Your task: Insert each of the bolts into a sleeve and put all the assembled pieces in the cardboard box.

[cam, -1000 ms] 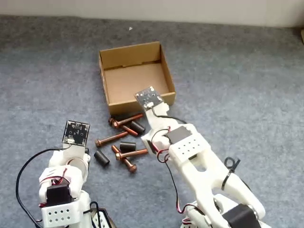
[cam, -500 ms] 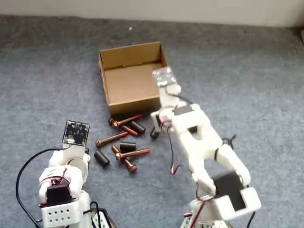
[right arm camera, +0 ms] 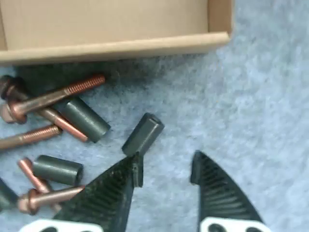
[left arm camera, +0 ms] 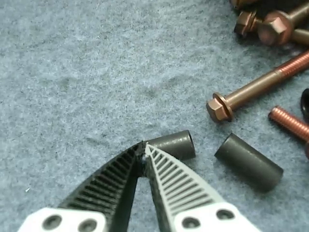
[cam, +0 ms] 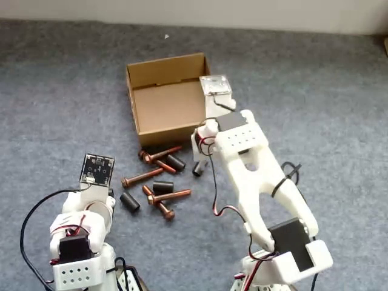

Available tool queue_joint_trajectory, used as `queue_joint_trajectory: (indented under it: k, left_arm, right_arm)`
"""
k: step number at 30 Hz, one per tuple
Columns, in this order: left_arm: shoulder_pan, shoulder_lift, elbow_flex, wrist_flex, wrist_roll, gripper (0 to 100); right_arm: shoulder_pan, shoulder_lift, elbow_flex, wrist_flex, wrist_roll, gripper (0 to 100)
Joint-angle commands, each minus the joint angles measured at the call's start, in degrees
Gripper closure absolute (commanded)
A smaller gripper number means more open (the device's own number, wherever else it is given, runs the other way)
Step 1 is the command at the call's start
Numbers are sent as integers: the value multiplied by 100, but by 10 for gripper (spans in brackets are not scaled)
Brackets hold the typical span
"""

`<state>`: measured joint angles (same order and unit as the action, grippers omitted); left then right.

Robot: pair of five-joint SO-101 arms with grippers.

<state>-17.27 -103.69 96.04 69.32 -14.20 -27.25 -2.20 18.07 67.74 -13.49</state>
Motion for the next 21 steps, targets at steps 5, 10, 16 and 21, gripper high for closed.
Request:
queue_joint_trajectory:
  k: [5,10,16,21]
  left_arm:
    - [-92,-40,119,-105,-44,993]
    - [-92,-40,119,-105,-44,993]
    - [-92,-40,119,-105,-44,993]
    - [-92,-40,119,-97,-44,993]
  right_arm:
    - [-514,673,-303,-4,-1125,800]
    - [-479,1244,-593,-101,-1415,800]
    - [-426,1745,-927,-101,-1424,800]
    - [-277,2149,-1226,-101,-1407,824]
